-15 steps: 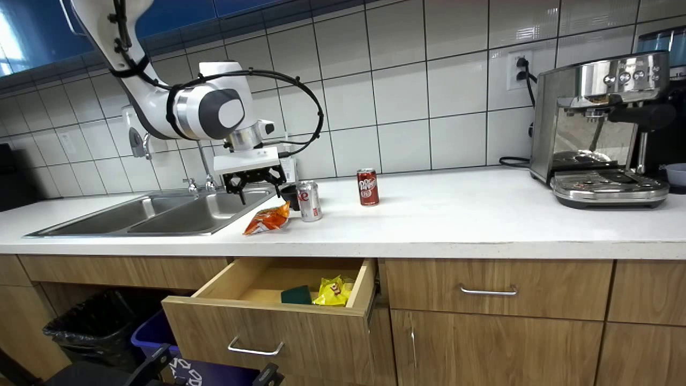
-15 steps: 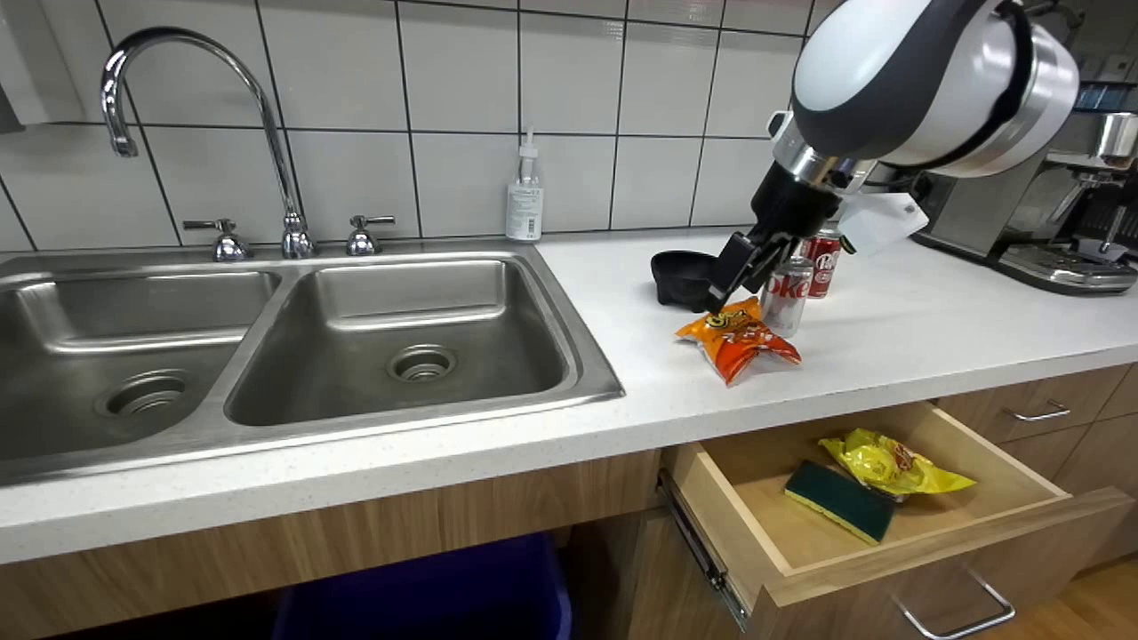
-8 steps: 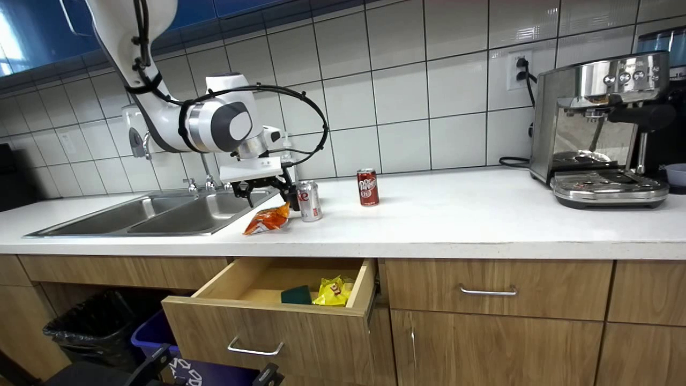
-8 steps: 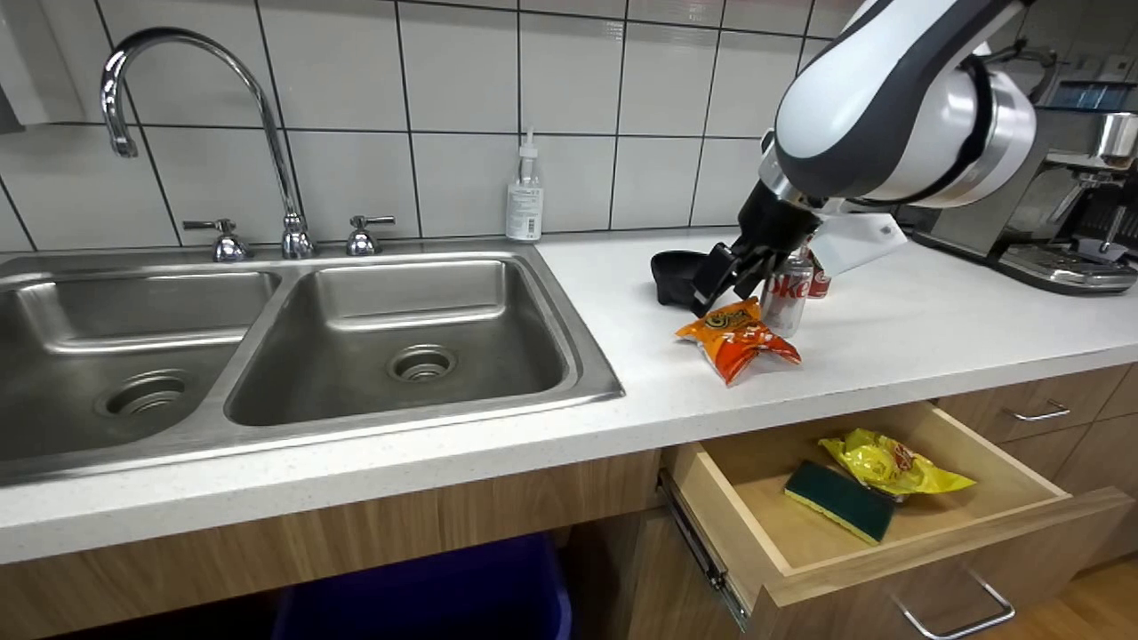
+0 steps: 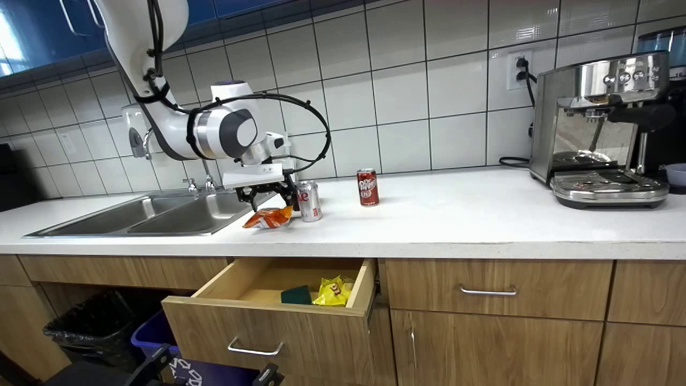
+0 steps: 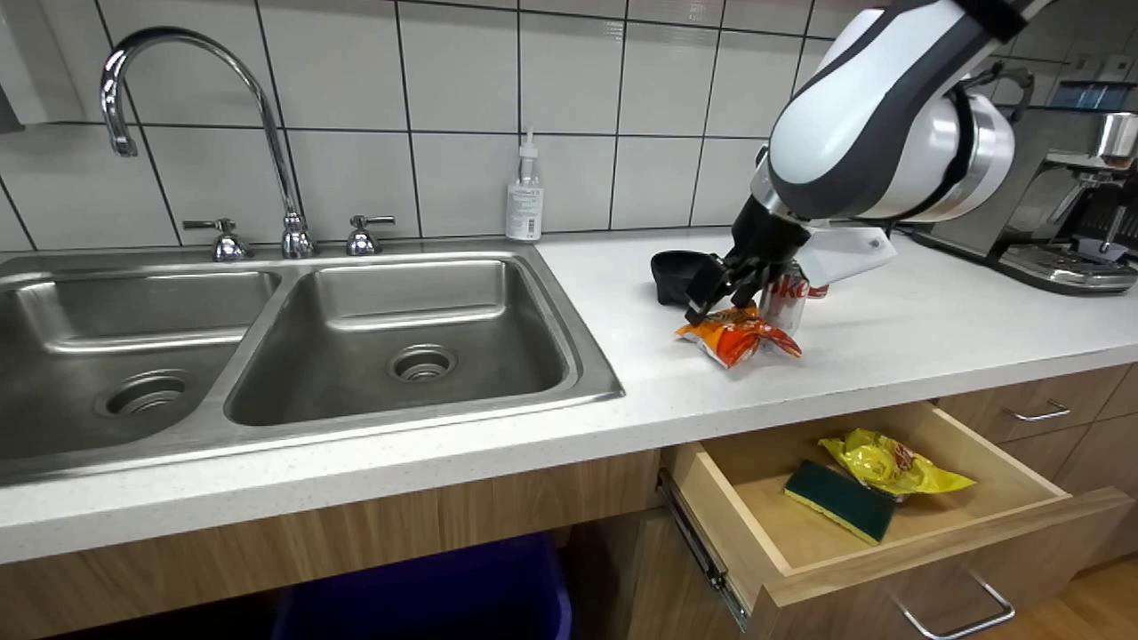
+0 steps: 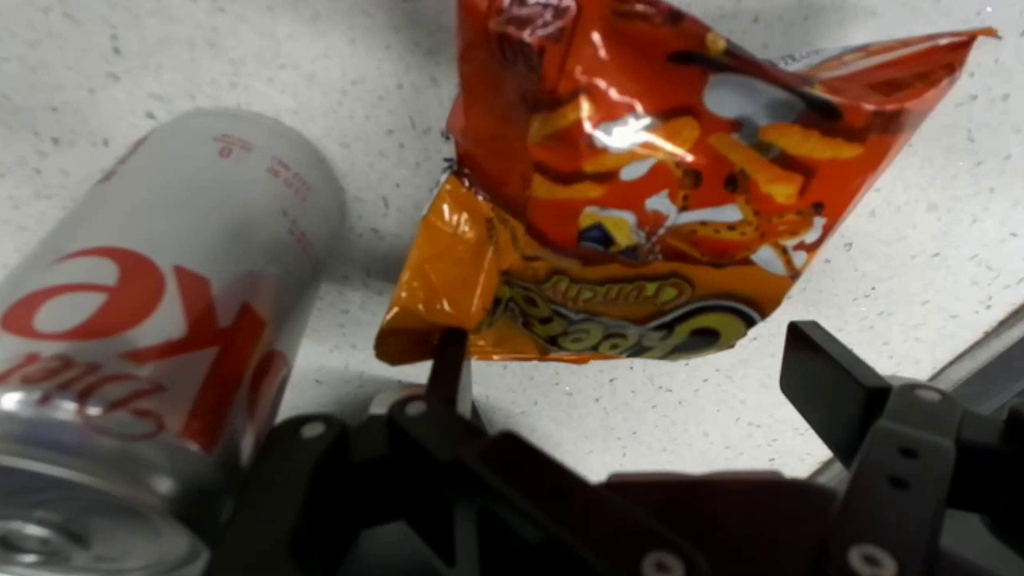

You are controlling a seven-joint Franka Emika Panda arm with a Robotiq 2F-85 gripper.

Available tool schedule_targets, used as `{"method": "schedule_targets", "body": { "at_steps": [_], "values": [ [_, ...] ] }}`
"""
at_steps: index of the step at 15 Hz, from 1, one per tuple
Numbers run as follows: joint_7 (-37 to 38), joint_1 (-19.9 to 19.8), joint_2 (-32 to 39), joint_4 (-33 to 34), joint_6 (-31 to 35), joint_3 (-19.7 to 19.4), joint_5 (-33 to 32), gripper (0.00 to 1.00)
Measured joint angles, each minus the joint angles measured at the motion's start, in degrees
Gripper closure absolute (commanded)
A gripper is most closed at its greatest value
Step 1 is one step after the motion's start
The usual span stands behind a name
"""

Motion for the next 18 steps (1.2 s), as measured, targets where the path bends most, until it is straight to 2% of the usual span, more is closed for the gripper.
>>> {"method": "schedule_targets", "body": {
  "at_steps": [12, 18],
  "values": [
    [-0.15, -2.34, -0.11, -0.27, -2.56, 2.48, -0.55, 0.00],
    [-0.74, -2.96, -2.81, -2.72, -5.32, 2.54, -0.55, 0.00]
  ]
}}
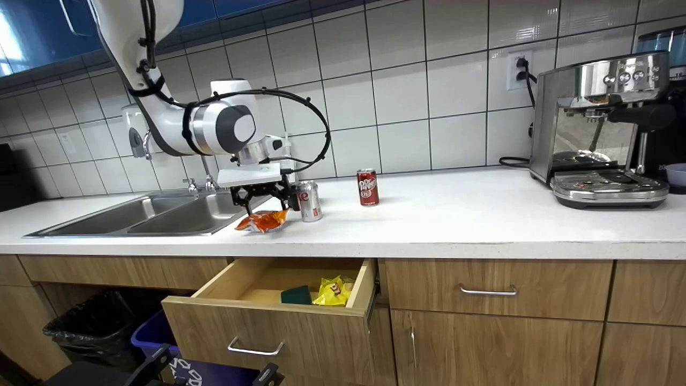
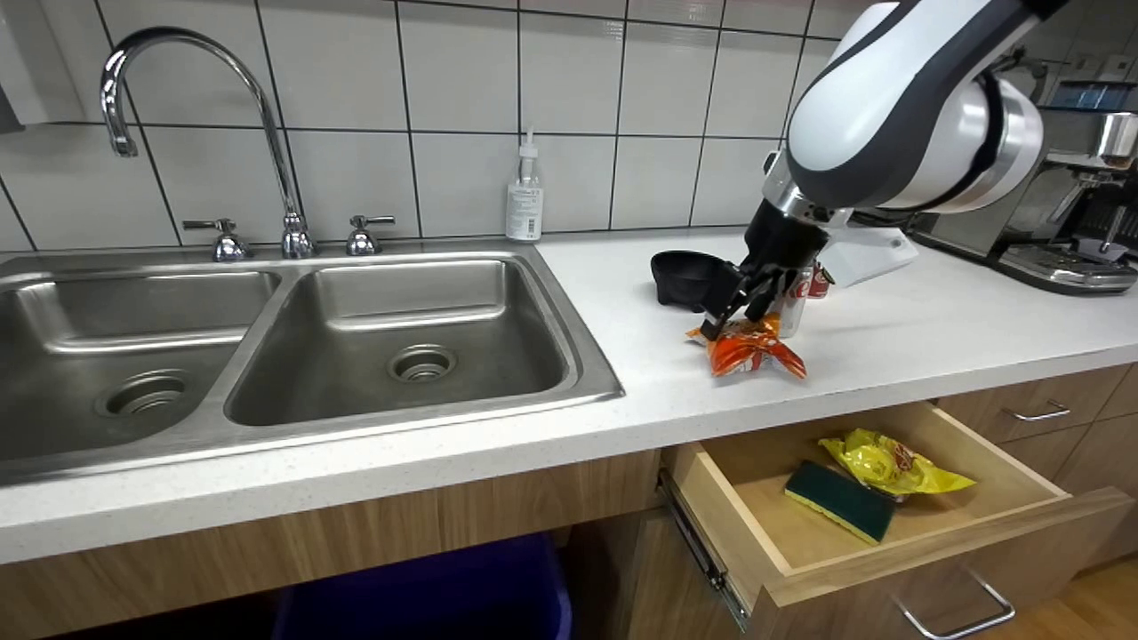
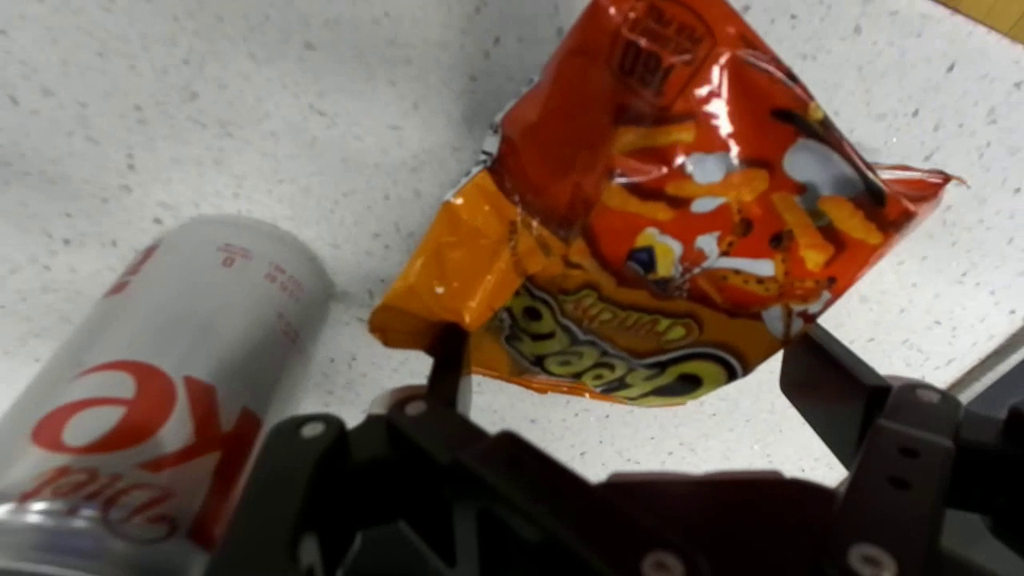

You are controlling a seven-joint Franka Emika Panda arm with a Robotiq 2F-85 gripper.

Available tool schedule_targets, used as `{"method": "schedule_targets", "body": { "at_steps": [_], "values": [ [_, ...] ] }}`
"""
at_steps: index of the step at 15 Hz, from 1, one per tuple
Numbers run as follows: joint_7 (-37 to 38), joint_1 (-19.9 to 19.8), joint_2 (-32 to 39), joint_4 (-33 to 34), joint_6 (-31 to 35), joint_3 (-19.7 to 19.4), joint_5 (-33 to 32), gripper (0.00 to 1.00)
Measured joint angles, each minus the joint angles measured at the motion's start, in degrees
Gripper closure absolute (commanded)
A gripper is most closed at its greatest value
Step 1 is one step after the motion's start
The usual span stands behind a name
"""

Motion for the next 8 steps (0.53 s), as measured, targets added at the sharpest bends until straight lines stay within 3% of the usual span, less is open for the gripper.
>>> {"method": "schedule_targets", "body": {
  "at_steps": [8],
  "values": [
    [-1.45, -1.19, -5.66, -5.66, -2.40, -0.33, 0.00, 0.00]
  ]
}}
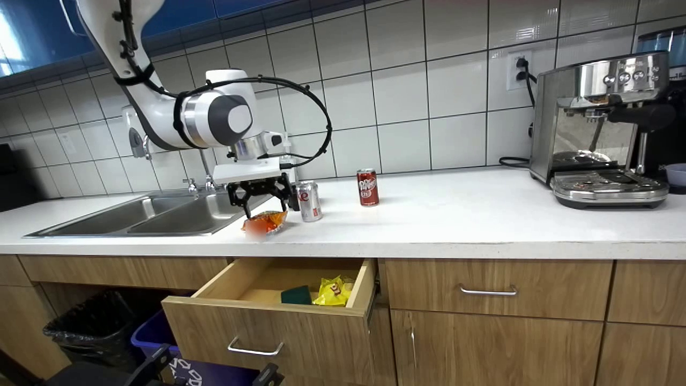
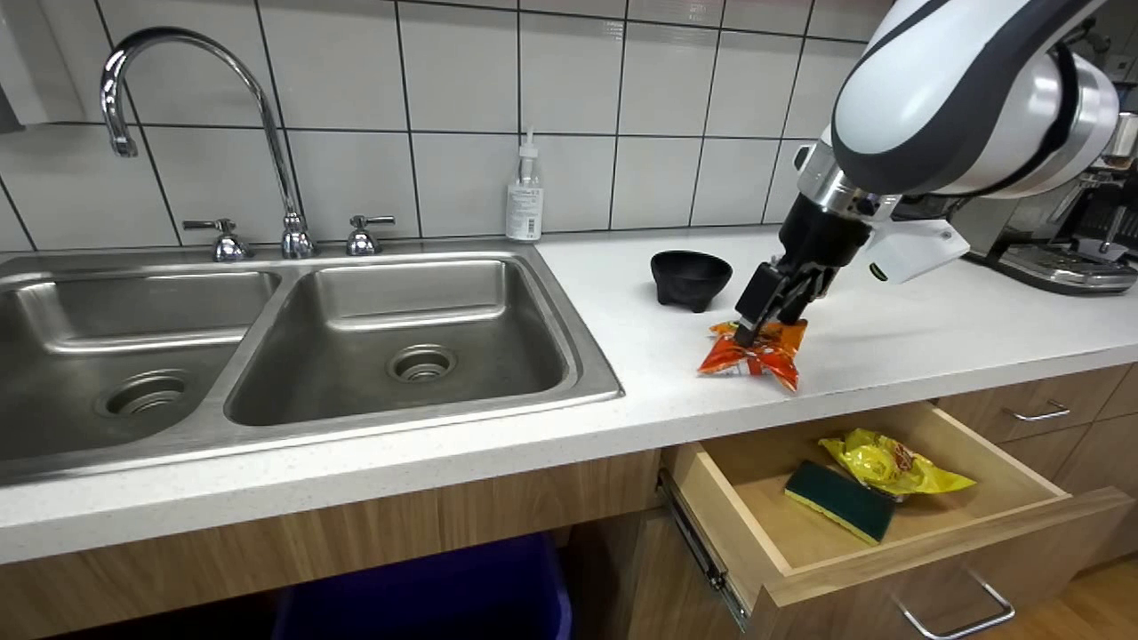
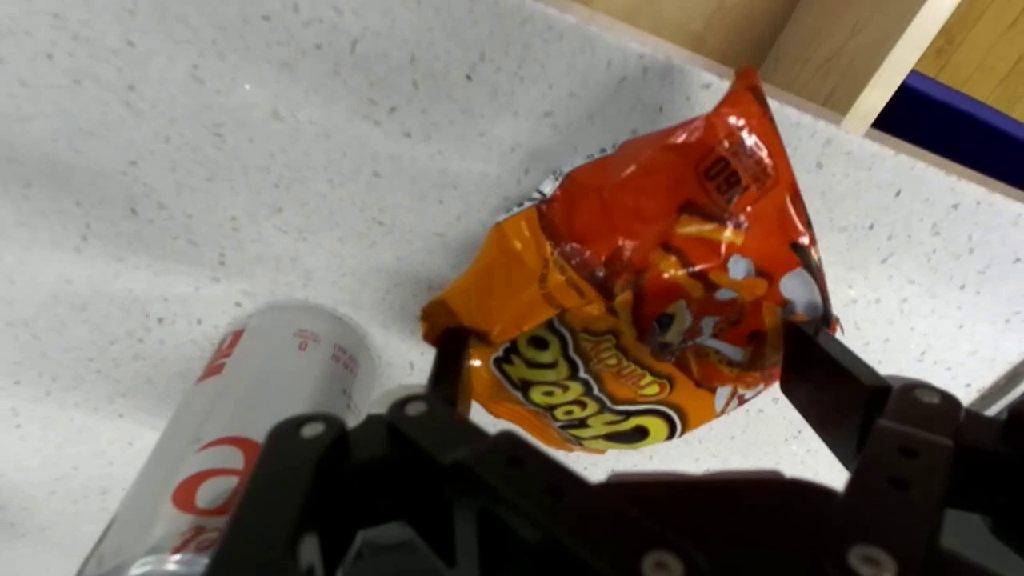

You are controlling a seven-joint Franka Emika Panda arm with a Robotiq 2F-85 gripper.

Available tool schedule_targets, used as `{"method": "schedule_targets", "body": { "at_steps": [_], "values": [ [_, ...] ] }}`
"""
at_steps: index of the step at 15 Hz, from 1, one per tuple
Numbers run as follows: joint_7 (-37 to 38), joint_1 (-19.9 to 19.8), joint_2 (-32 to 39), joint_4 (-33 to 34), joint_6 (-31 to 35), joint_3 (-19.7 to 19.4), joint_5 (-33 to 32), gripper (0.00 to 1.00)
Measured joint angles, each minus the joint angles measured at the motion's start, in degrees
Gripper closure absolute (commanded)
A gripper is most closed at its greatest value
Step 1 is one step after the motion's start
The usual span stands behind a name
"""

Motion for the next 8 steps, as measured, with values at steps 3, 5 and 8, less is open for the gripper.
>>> {"method": "schedule_targets", "body": {
  "at_steps": [3, 5, 8],
  "values": [
    [-0.10, -0.06, -0.87, -1.78, -0.79, -0.64, 0.00, 0.00],
    [-0.13, -0.06, -0.89, -2.41, -0.87, -1.02, 0.00, 0.00],
    [-0.23, -0.06, -0.93, -2.71, -0.99, -1.19, 0.00, 0.00]
  ]
}}
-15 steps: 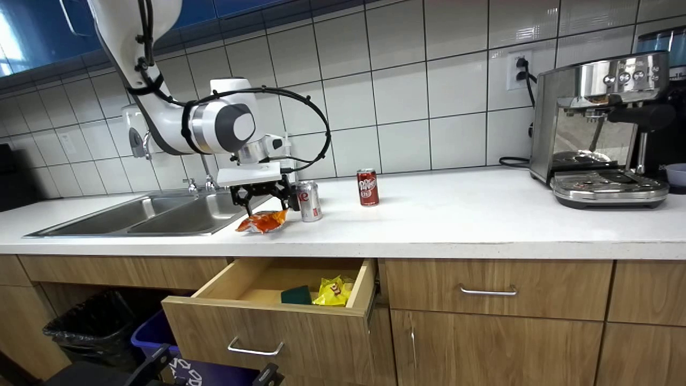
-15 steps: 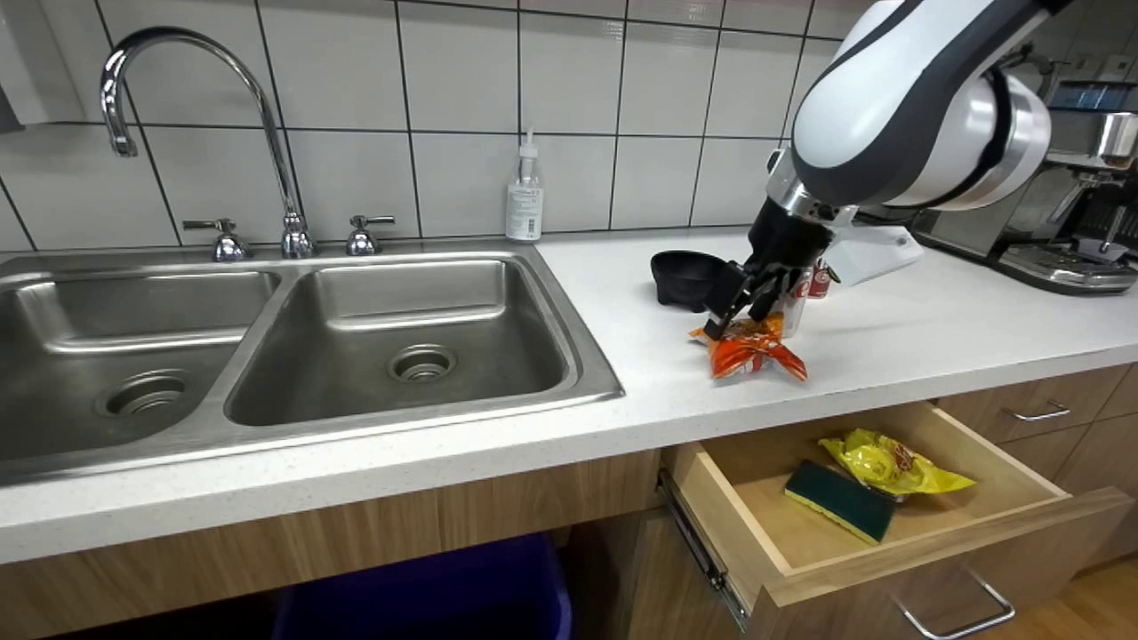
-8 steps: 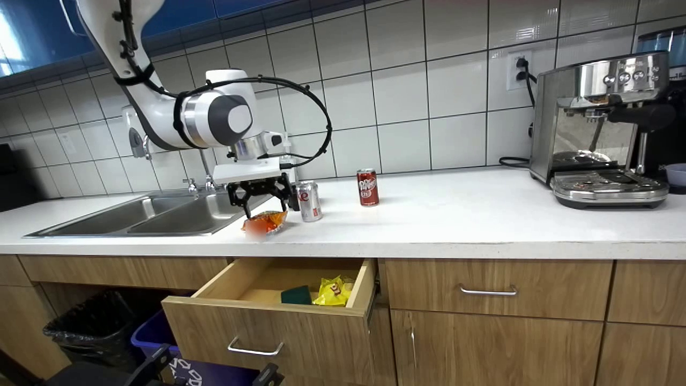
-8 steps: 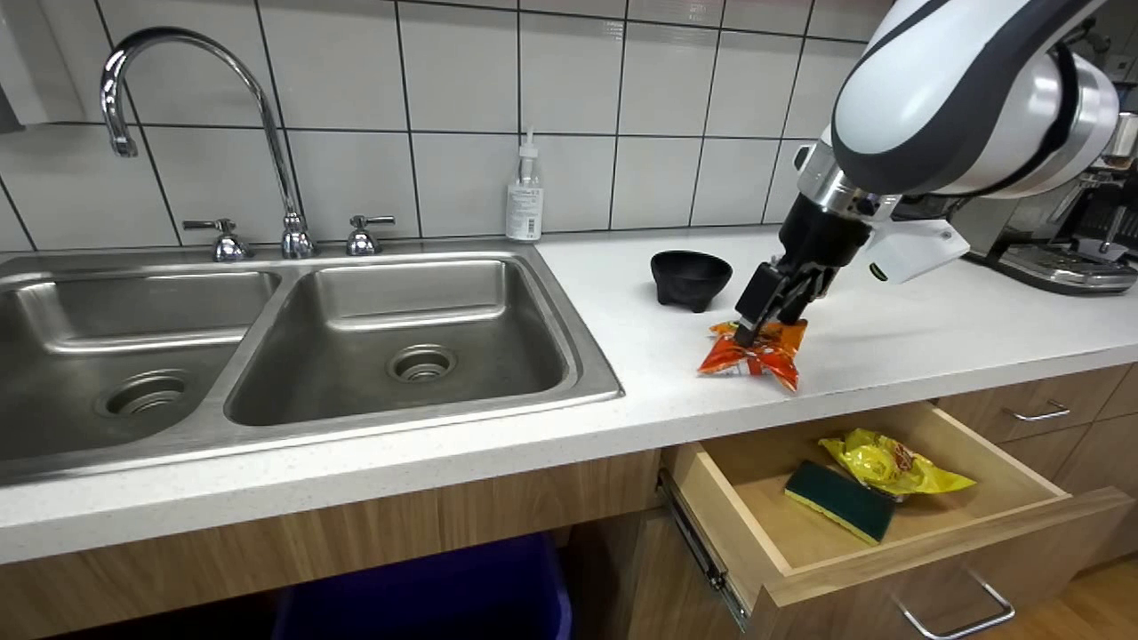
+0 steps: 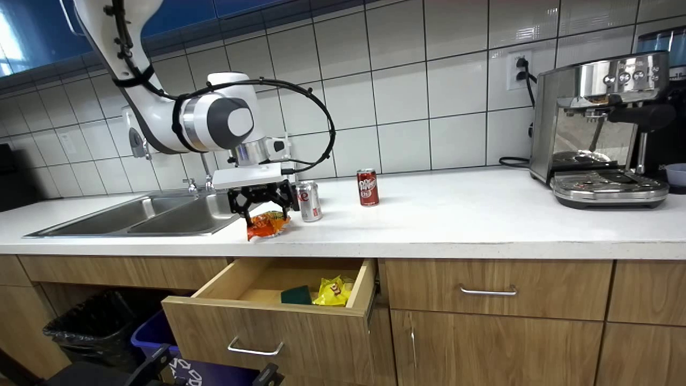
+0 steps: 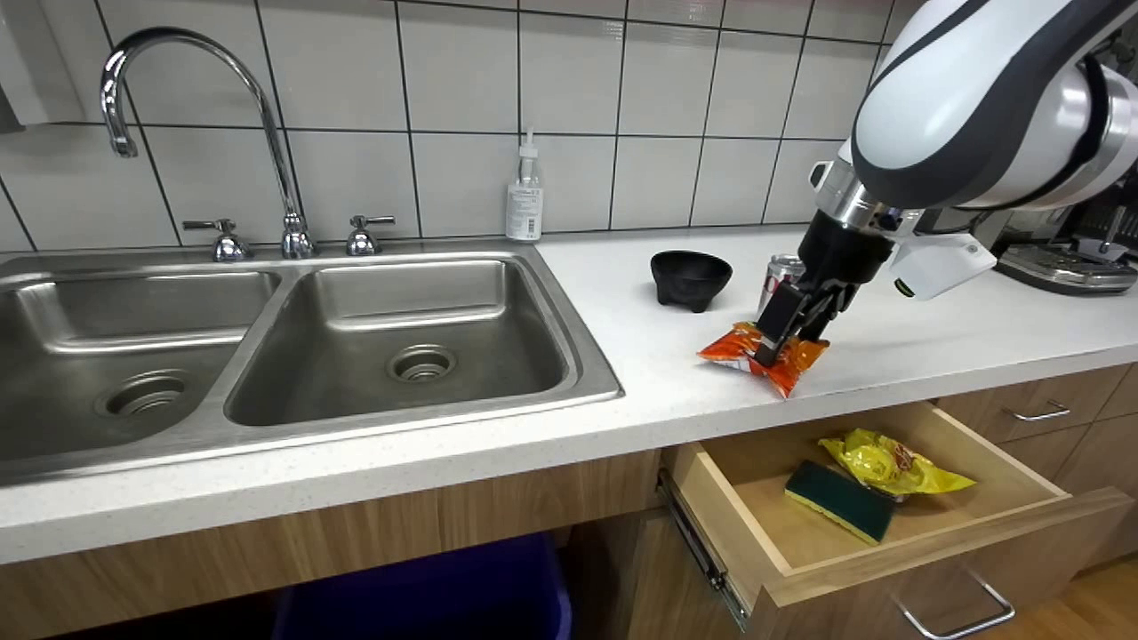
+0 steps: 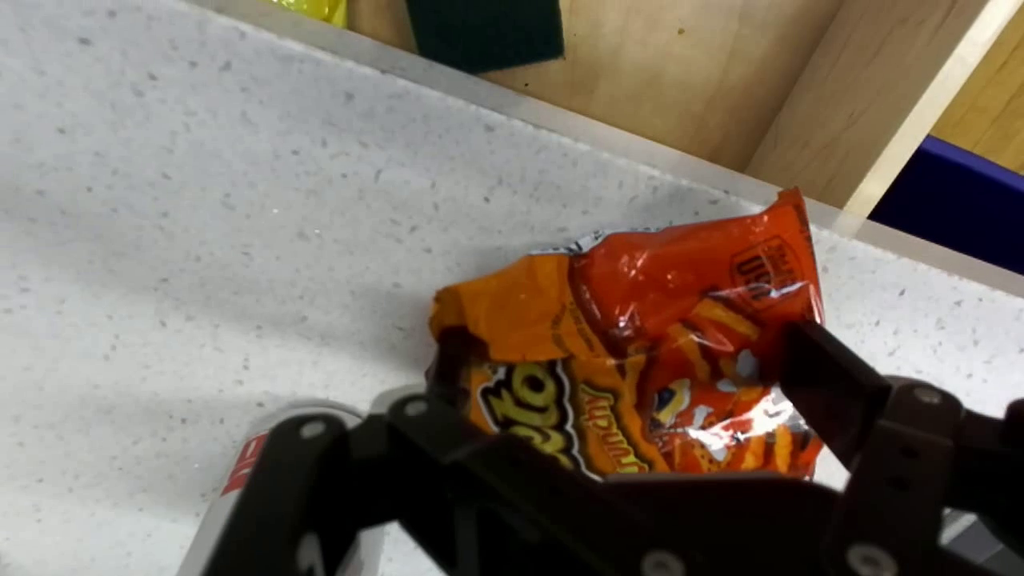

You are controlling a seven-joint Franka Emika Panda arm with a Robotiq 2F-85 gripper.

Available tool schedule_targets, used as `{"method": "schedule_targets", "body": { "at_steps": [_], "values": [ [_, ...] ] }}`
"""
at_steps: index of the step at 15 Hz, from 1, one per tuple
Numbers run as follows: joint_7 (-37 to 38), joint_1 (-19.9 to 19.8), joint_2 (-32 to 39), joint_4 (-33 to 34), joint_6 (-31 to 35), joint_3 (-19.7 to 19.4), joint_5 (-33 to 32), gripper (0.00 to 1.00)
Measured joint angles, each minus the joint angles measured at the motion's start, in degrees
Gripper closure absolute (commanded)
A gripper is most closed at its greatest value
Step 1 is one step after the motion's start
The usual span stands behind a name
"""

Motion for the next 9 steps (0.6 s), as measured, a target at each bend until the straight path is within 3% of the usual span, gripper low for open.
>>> {"method": "schedule_targets", "body": {
  "at_steps": [9],
  "values": [
    [-1.44, 0.00, -1.90, -1.59, -1.66, -0.01, 0.01, 0.00]
  ]
}}
